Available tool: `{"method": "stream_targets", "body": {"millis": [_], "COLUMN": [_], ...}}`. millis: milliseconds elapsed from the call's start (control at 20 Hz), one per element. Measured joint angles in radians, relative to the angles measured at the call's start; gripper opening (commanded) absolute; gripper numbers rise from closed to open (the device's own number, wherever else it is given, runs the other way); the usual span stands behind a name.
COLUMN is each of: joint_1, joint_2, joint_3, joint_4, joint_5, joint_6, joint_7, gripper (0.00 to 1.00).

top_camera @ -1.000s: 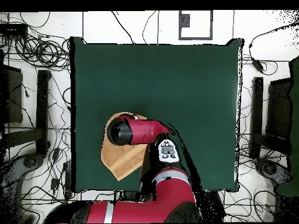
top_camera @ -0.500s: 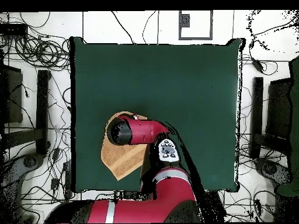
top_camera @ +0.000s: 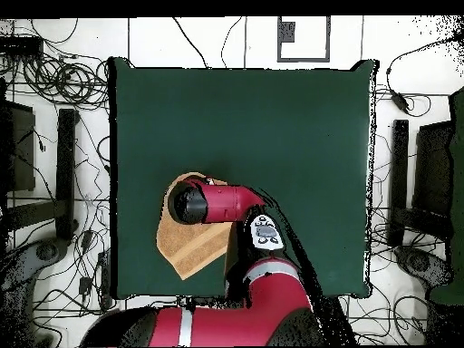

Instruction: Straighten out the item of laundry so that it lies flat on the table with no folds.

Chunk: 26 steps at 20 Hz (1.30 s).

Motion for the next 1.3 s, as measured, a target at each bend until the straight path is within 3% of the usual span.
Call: {"method": "stream_targets", "body": {"millis": [500, 1300], "joint_1": [-0.016, -0.007], "joint_2": [-0.013, -0.167], "joint_3": [0.018, 0.02], "joint_4": [0.0, -0.016], "joint_5": [-0.035, -0.068], "joint_6": [0.003, 0.035], "joint_7": [0.0, 0.0], "gripper": [0.0, 0.0]}}
